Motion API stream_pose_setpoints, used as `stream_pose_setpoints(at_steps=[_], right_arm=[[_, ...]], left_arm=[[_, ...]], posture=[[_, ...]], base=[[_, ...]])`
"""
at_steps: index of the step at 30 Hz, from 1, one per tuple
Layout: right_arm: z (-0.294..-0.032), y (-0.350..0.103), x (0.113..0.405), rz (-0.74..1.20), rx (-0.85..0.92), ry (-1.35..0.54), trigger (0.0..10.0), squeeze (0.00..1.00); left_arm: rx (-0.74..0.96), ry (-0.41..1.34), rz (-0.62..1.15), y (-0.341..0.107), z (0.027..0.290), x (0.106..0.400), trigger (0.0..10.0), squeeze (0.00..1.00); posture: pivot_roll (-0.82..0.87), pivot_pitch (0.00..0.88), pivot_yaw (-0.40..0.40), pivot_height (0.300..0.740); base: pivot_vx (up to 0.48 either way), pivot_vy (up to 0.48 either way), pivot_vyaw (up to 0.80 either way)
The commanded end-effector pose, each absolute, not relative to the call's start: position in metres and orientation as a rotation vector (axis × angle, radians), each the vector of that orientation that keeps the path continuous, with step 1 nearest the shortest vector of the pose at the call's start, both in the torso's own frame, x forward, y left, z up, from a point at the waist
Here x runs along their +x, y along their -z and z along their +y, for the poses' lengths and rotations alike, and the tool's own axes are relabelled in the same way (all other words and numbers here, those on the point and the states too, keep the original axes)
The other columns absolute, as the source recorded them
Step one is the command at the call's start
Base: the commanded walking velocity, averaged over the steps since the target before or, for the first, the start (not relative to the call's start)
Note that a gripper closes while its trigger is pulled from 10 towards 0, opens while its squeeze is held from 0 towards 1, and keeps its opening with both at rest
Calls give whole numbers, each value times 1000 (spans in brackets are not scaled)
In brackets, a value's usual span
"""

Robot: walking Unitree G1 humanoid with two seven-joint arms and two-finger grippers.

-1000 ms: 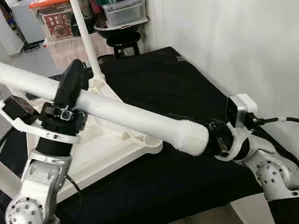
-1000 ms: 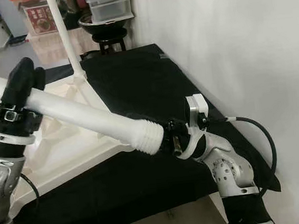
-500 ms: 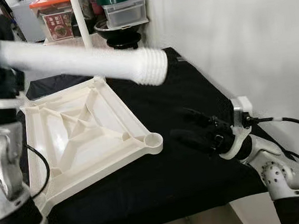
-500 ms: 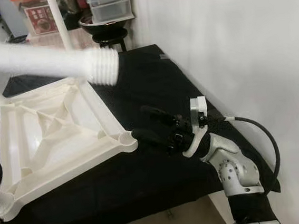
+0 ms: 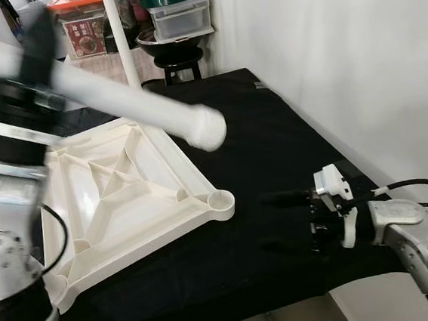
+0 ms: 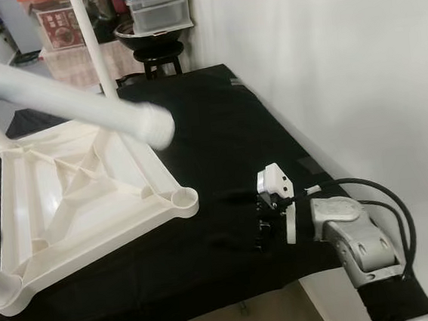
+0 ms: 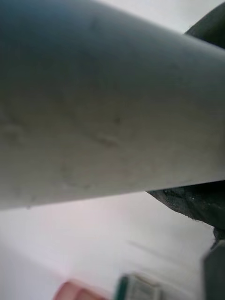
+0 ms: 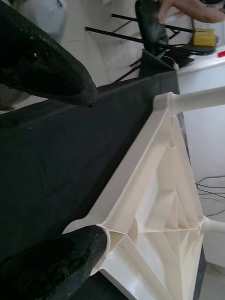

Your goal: Building children table

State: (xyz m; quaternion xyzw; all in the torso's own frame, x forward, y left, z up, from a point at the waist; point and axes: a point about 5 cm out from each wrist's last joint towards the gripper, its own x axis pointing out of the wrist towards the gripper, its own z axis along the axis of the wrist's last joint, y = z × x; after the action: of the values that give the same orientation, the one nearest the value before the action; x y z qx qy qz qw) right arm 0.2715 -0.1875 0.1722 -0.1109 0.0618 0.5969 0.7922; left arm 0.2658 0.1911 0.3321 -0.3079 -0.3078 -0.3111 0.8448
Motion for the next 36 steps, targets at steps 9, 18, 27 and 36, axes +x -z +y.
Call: stream_pose_setpoints(at_steps=[9,18,27,36], right_arm=[[-187,-188,268,98,-326,-1323,10000,1000],[-192,-205,276,11,-347,-1263,10000,1000],[-152,-208,286,-106,-280,-1275,10000,1000],[-120,-197,297,-14,-265,-1257,10000,0]], left_arm=[[-463,697,-518,-305,159,276,0,0],[-312,763,-441,-287,131,277,0,0],[-289,824,-402,-278,116,274,0,0],[-278,854,-391,-272,106,273,0,0]], posture=[[-87,0,49,740],[-83,0,54,740],[-75,0,50,740],[-75,0,46,740]], base=[[0,0,0],[0,0,0],[0,0,0],[0,0,0]])
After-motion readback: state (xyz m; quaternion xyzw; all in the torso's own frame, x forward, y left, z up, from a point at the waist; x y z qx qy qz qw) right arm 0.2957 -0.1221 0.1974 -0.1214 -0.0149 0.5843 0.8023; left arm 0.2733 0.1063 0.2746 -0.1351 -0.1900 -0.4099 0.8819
